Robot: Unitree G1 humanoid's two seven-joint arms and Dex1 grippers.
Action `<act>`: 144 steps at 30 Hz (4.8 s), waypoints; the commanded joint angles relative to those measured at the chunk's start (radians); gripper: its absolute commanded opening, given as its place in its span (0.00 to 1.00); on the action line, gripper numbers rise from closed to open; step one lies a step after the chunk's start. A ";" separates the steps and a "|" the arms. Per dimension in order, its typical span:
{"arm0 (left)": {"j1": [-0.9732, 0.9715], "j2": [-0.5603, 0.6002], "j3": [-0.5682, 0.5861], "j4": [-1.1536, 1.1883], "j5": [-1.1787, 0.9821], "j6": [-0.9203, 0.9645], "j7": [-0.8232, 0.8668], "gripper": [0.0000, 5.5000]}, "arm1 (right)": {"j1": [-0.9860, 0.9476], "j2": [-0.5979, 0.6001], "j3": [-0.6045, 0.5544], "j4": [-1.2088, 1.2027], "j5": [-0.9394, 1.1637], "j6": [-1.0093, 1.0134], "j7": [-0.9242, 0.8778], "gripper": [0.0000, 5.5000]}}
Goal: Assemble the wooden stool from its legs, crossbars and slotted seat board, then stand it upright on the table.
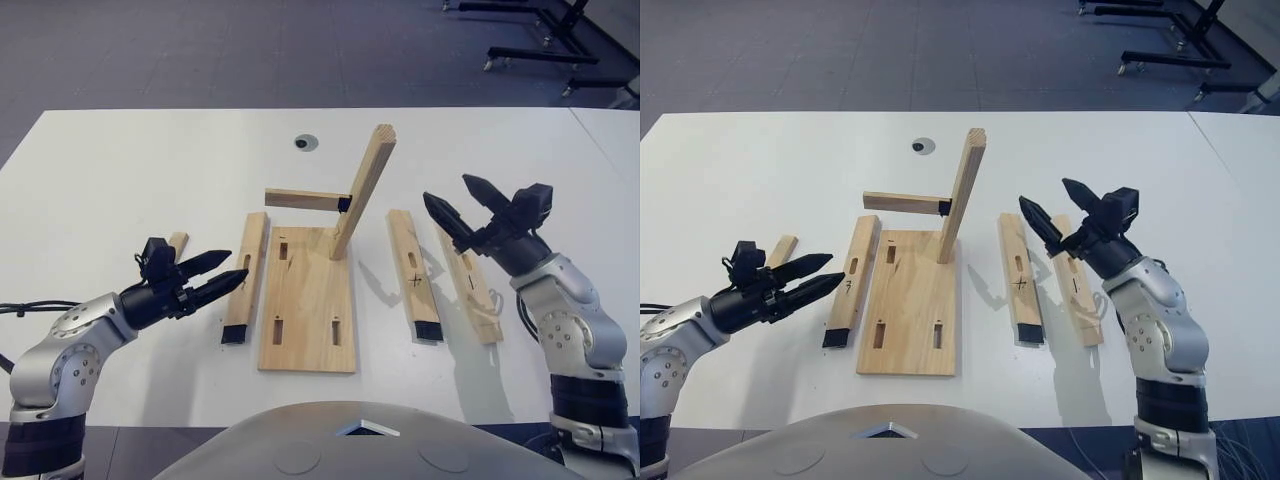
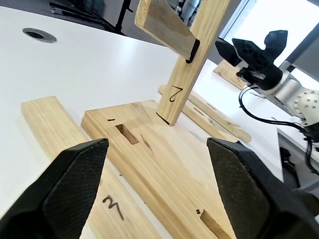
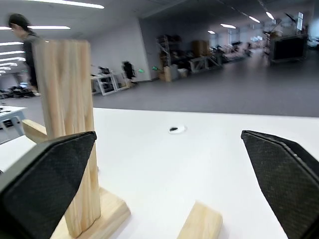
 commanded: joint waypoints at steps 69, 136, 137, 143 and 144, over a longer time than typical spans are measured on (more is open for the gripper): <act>-0.430 -0.033 -0.117 -0.117 -0.783 0.143 0.290 0.66 | -0.447 -0.176 -0.024 -0.256 0.566 0.413 0.326 0.37; -0.433 -0.013 -0.136 -0.056 -0.784 0.238 0.196 0.66 | -0.361 -0.094 0.374 -0.197 0.185 0.340 0.459 0.37; -0.430 -0.010 -0.141 -0.056 -0.777 0.244 0.190 0.66 | -0.366 -0.090 0.373 -0.195 0.183 0.340 0.460 0.37; -0.396 -0.013 -0.172 -0.059 -0.760 0.267 0.172 0.66 | -0.361 -0.085 0.369 -0.200 0.169 0.342 0.472 0.37; -0.398 -0.015 -0.167 -0.055 -0.766 0.264 0.177 0.66 | -0.357 -0.087 0.367 -0.201 0.168 0.343 0.473 0.37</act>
